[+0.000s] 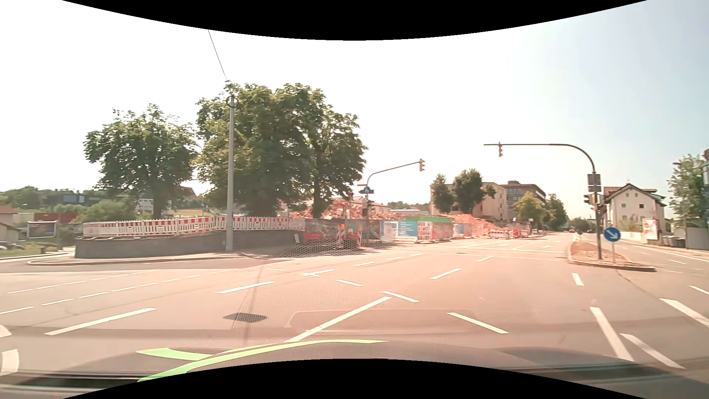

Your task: Follow the waypoints while adhering to traffic rules and regulations

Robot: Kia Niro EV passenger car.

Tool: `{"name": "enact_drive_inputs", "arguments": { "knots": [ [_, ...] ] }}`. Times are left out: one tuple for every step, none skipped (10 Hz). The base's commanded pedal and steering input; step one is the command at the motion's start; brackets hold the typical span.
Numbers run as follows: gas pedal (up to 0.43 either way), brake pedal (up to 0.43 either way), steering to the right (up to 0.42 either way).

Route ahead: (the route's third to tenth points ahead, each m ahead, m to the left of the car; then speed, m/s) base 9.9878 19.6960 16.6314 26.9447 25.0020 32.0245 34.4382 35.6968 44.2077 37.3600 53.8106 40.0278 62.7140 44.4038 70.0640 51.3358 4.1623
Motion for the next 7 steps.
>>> {"name": "enact_drive_inputs", "arguments": {
  "knots": [
    [0.248, 0.0, -0.491],
    [0.248, 0.0, -0.487],
    [0.248, 0.0, -0.479],
    [0.248, 0.0, -0.469],
    [0.228, 0.0, -0.455],
    [0.228, 0.0, -0.445],
    [0.22, 0.0, -0.431]
  ]
}}
